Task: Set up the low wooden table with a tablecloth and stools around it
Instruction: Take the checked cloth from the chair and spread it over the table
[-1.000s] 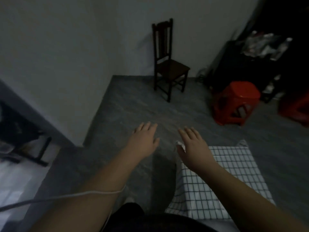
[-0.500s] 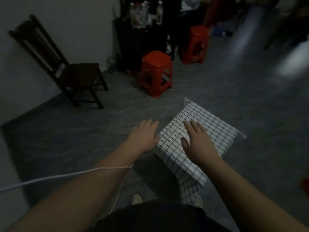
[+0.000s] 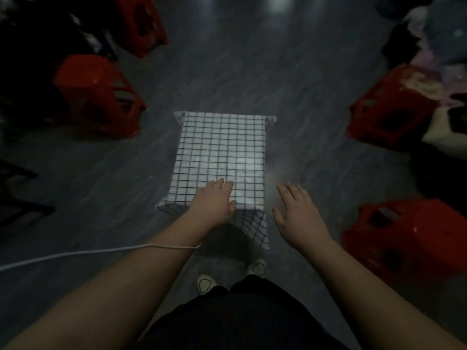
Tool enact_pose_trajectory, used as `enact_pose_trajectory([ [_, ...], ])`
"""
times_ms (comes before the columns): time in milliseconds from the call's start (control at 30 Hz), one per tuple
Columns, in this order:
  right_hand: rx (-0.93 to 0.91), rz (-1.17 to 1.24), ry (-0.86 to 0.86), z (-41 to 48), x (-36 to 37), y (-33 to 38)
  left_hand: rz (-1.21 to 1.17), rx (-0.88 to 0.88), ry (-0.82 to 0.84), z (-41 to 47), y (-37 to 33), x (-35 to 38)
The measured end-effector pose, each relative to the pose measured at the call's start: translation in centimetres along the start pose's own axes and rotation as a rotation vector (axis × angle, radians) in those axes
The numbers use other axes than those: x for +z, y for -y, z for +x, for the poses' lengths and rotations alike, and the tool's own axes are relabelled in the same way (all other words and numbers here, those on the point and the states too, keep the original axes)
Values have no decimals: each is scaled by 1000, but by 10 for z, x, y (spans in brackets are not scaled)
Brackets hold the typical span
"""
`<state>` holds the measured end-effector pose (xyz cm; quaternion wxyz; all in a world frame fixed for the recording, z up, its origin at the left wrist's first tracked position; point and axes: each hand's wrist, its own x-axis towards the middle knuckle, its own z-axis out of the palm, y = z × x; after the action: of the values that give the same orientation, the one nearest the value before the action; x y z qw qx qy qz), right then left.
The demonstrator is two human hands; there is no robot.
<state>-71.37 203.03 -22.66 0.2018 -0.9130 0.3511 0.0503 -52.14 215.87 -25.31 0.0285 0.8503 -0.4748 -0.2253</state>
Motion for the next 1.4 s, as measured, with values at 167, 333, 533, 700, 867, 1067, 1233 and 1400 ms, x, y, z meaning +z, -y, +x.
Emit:
enact_pose_trajectory([
  [167,92,41,39,3,16,-44,48,25,108,36,-37,23],
  [333,114,81,88,22,39,-86,84,44,158,71,-60,53],
  [533,159,159,182,51,100,-123,64,65,189,111,-58,113],
  [700,242,287,224,90,184,-153,69,95,227,160,-33,191],
  [867,380,380,259,129,286,-184,105,148,236,219,-4,275],
  [1067,600,538,374,171,398,-228,174,283,130,274,12,342],
  [1233,900,754,342,190,448,-247,225,433,77,299,12,362],
  [1400,535,849,133,172,441,-224,234,469,130,306,3,376],
])
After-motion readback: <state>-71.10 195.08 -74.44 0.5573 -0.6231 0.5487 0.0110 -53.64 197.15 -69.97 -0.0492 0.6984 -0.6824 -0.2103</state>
